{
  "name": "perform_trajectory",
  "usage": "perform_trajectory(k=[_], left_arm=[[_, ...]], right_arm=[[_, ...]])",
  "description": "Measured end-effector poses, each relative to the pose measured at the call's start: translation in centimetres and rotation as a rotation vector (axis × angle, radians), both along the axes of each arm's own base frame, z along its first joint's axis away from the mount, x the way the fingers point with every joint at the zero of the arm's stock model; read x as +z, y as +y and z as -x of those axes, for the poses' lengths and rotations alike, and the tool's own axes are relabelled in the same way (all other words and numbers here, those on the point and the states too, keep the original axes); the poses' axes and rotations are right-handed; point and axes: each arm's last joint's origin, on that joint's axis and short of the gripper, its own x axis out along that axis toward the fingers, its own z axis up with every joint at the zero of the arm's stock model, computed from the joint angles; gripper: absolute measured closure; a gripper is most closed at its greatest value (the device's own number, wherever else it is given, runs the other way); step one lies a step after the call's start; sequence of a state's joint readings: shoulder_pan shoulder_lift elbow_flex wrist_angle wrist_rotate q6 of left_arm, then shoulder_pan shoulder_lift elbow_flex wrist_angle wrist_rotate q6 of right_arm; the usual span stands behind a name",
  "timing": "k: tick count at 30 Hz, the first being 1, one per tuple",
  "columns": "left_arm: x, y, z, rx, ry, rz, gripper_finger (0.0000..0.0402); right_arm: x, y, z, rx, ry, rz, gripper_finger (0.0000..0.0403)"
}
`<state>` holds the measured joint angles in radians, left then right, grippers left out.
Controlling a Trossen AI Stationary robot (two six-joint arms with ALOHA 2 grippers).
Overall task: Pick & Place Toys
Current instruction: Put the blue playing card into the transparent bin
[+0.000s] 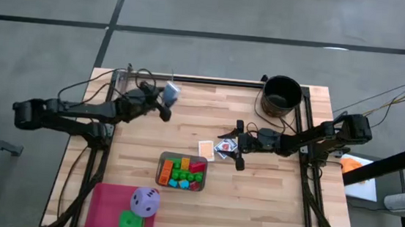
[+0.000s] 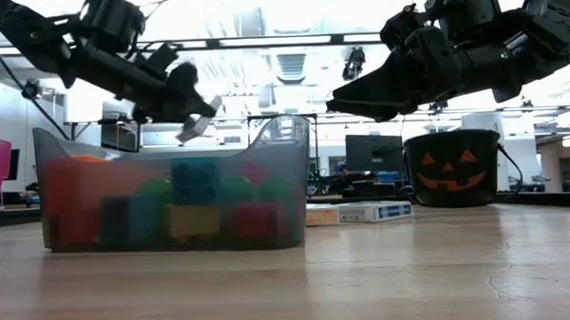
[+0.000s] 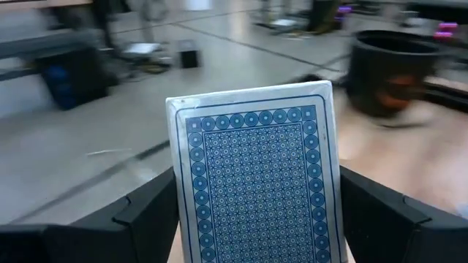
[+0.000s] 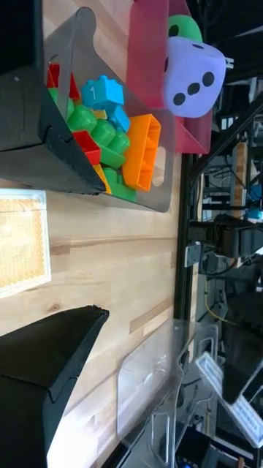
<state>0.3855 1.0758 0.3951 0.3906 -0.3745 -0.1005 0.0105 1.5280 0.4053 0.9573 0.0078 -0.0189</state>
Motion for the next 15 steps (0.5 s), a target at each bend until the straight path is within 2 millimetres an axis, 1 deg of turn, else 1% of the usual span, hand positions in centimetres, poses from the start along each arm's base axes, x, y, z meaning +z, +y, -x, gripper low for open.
perform_trajectory(k=[4,9,15], left_arm=[[-0.4,1.8,1.5,0.126,0.010,-0.002,0.0097],[-1.6,4.0,3.4,0.272,0.037,0.032,0.0097],[-3.1,5.6,4.7,0.339,0.044,0.112,0.0097]], right_arm=[[0.0,0.0,0.0,0.000,0.000,0.000,0.0141],[0.0,0.0,0.0,0.000,0.000,0.000,0.0141],[0.0,0.0,0.0,0.000,0.000,0.000,0.0141]])
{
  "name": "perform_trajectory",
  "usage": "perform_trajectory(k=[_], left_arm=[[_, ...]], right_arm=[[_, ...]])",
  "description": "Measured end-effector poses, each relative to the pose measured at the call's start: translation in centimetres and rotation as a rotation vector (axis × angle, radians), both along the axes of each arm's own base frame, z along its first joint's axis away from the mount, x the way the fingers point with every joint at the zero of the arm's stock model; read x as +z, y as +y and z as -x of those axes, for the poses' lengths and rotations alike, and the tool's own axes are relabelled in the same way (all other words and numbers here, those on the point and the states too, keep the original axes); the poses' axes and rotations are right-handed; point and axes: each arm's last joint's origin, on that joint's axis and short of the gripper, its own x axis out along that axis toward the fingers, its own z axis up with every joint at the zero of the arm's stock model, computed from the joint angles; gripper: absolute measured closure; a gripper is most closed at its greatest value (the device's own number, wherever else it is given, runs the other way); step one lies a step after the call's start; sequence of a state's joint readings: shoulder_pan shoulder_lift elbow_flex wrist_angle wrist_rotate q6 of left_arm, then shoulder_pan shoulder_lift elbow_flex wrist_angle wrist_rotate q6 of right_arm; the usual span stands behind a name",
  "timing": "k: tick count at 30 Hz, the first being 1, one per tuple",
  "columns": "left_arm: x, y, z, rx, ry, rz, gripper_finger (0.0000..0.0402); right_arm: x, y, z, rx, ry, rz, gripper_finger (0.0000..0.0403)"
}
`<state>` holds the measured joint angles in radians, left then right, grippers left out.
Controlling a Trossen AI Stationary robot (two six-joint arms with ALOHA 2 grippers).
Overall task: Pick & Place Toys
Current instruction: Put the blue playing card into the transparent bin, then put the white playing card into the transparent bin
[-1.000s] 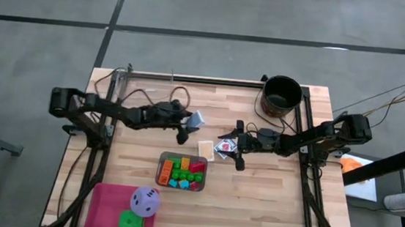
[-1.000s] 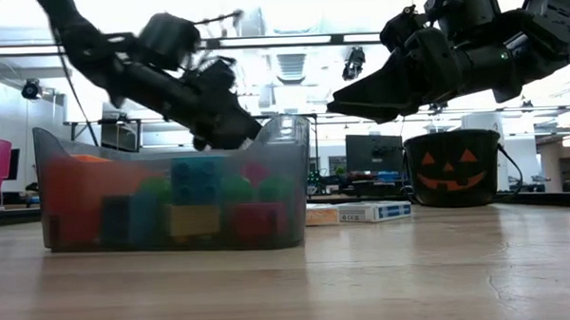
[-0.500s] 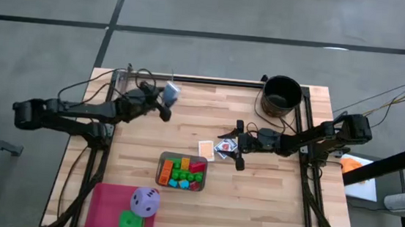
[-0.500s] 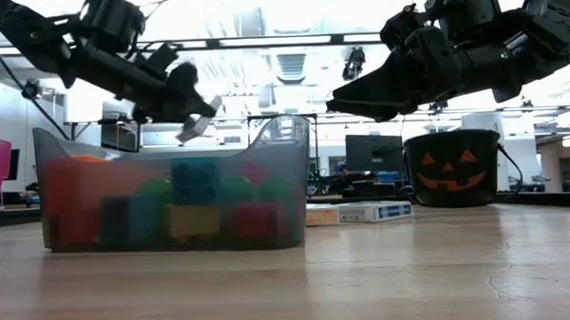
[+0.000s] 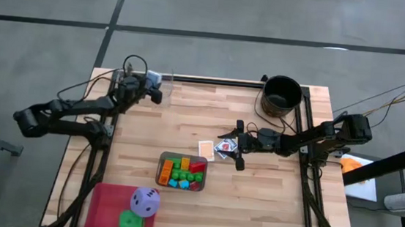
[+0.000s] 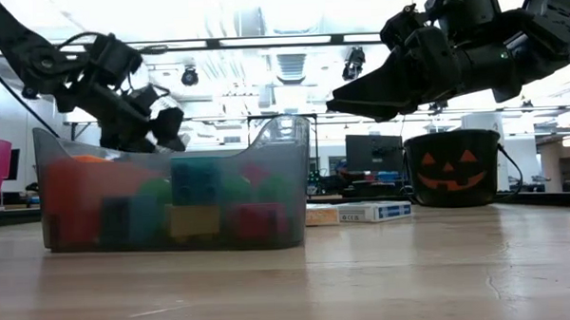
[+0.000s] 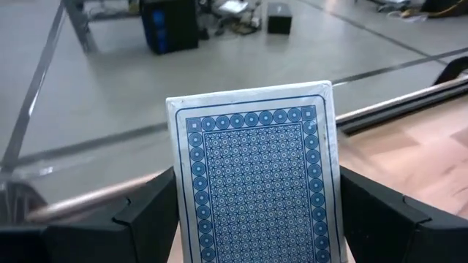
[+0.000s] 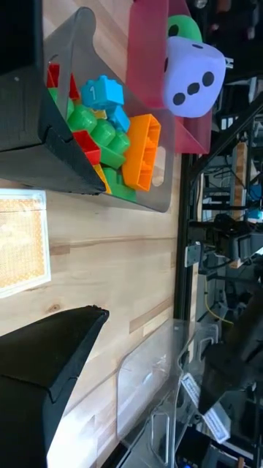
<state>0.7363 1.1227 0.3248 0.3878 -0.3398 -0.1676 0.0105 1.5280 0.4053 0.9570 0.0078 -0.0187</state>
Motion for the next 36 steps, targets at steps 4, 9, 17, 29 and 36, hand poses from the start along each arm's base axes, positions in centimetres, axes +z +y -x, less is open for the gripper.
perform_trajectory(k=[4,9,17,29,36], left_arm=[[-1.1,0.5,0.2,0.026,0.026,0.047,0.0097],[-2.3,0.8,0.0,0.033,0.051,0.100,0.0097],[-3.6,1.0,-0.4,0.008,0.070,0.162,0.0097],[-2.2,1.0,-0.7,-0.038,0.003,0.142,0.0042],[-0.8,0.5,-0.8,-0.168,-0.084,0.138,0.0058]], right_arm=[[0.0,0.0,0.0,0.001,0.000,0.000,0.0141],[0.0,0.0,0.0,0.001,0.000,0.000,0.0141],[0.0,0.0,0.0,0.001,0.001,0.000,0.0141],[0.0,0.0,0.0,0.000,0.001,0.000,0.0141],[-0.1,0.0,0.0,0.000,0.011,0.000,0.0141]])
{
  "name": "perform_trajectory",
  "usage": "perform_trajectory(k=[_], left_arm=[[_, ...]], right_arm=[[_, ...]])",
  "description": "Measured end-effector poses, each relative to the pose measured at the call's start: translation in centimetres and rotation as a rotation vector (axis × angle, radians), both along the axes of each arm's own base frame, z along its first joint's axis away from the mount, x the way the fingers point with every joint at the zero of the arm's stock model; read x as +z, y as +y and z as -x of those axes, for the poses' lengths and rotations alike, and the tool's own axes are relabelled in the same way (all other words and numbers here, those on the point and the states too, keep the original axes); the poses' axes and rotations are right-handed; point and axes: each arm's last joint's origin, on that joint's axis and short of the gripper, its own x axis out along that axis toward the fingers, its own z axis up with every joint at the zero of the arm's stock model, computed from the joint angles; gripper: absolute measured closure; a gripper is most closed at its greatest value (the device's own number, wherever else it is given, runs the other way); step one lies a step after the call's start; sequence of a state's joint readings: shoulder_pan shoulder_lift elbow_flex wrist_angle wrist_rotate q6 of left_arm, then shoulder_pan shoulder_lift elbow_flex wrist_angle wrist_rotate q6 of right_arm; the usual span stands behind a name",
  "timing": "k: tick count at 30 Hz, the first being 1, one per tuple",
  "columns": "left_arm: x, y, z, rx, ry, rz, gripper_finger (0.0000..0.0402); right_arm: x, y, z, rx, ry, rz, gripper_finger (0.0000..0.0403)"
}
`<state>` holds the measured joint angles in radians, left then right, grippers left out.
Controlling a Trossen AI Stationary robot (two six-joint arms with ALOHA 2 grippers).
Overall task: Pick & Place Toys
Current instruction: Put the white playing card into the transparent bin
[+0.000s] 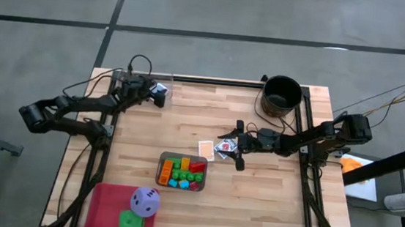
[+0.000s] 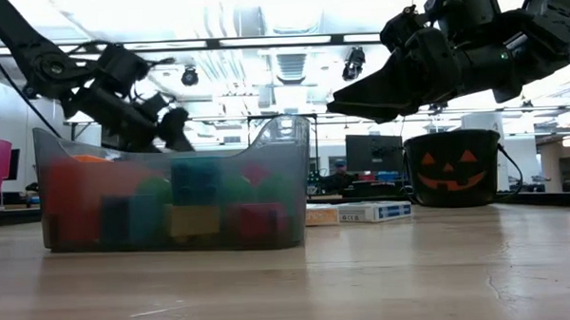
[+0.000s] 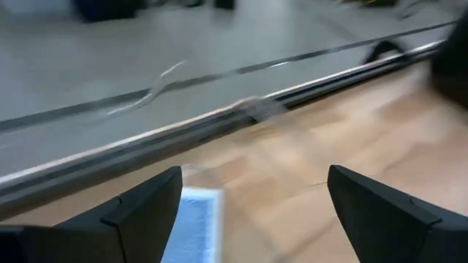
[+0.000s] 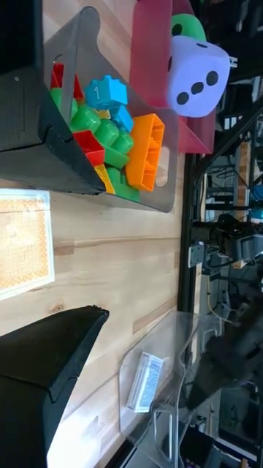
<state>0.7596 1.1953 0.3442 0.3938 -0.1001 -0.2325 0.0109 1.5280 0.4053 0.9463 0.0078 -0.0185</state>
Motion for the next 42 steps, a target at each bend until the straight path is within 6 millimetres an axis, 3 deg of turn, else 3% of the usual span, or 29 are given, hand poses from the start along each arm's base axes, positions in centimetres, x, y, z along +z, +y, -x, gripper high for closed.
perform_trajectory(k=[8,15,19,28,34,42], left_arm=[[2.9,-2.7,-0.9,-0.323,-0.142,-0.096,0.0058],[3.8,-6.0,-1.9,-0.540,-0.162,-0.096,0.0058],[3.9,-7.9,-2.5,-0.652,-0.151,-0.114,0.0058],[3.9,-11.2,-3.5,-0.826,-0.132,-0.161,0.0042],[3.8,-12.4,-3.7,-0.891,-0.128,-0.153,0.0005],[3.2,-12.7,-3.5,-0.907,-0.075,-0.121,0.0016]], right_arm=[[-0.2,0.0,0.0,-0.001,0.019,0.012,0.0141],[-0.6,-0.1,-0.3,-0.034,0.125,0.037,0.0141],[-0.4,-0.1,-1.7,-0.045,0.325,0.010,0.0125],[2.7,-0.1,-4.8,-0.056,0.805,0.073,0.0010],[3.4,-0.1,-5.9,-0.008,1.064,0.128,0.0026],[1.1,-0.1,-7.8,-0.006,1.405,0.188,0.0008]])
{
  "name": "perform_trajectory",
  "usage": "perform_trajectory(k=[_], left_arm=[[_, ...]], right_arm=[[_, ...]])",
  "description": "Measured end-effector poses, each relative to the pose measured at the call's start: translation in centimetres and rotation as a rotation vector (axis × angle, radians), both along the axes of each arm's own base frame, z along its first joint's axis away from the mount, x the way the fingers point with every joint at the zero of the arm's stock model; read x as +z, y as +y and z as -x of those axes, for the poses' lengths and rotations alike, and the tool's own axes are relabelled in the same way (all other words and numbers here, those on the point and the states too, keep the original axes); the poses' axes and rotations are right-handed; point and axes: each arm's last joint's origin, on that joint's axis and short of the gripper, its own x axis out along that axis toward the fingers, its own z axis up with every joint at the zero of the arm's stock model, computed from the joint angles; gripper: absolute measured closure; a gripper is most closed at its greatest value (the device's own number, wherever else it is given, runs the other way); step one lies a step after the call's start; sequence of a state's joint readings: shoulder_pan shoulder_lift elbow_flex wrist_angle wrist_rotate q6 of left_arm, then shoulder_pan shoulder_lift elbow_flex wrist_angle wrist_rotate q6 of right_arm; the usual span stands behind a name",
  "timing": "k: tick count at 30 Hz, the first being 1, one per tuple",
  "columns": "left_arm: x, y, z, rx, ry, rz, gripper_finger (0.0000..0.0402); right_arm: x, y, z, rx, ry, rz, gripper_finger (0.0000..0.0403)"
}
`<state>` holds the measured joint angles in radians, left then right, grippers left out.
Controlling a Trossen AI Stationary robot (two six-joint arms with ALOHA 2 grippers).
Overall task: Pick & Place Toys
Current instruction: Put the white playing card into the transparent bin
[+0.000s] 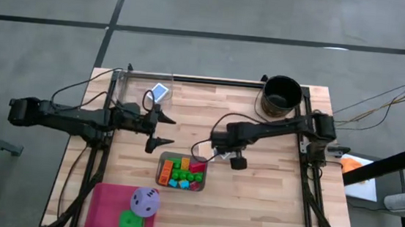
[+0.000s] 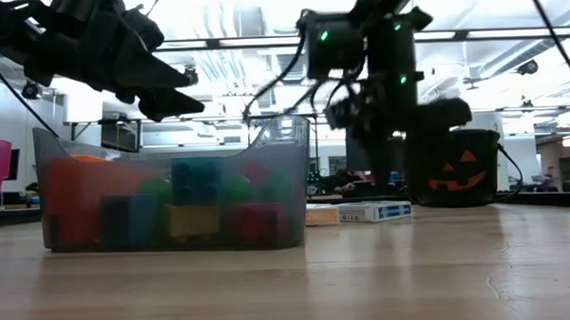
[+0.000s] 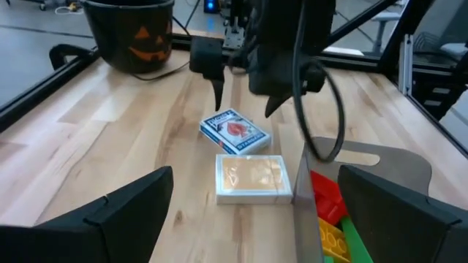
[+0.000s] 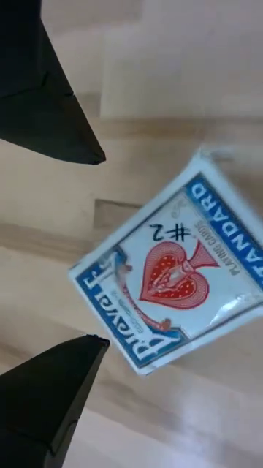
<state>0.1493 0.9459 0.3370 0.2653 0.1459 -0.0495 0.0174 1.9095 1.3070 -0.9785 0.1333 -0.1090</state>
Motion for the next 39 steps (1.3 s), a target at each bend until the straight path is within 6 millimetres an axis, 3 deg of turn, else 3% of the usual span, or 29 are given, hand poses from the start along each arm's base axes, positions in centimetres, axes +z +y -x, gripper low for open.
perform_trajectory(k=[6,11,18,39], left_arm=[[0.0,0.0,0.0,-0.001,0.003,-0.001,0.0016],[-0.1,0.0,0.0,-0.001,0.008,0.000,0.0016],[-0.1,0.0,0.0,-0.001,0.006,-0.001,0.0016],[-0.1,0.0,0.0,0.000,0.007,0.000,0.0016]], right_arm=[[-1.4,0.7,-1.5,0.054,0.109,0.025,0.0005],[-0.9,0.9,-1.5,0.073,0.104,0.025,0.0006],[1.4,0.8,-1.2,0.097,0.023,0.061,0.0006],[0.2,-0.7,-2.4,0.313,-0.020,0.026,0.0007]])
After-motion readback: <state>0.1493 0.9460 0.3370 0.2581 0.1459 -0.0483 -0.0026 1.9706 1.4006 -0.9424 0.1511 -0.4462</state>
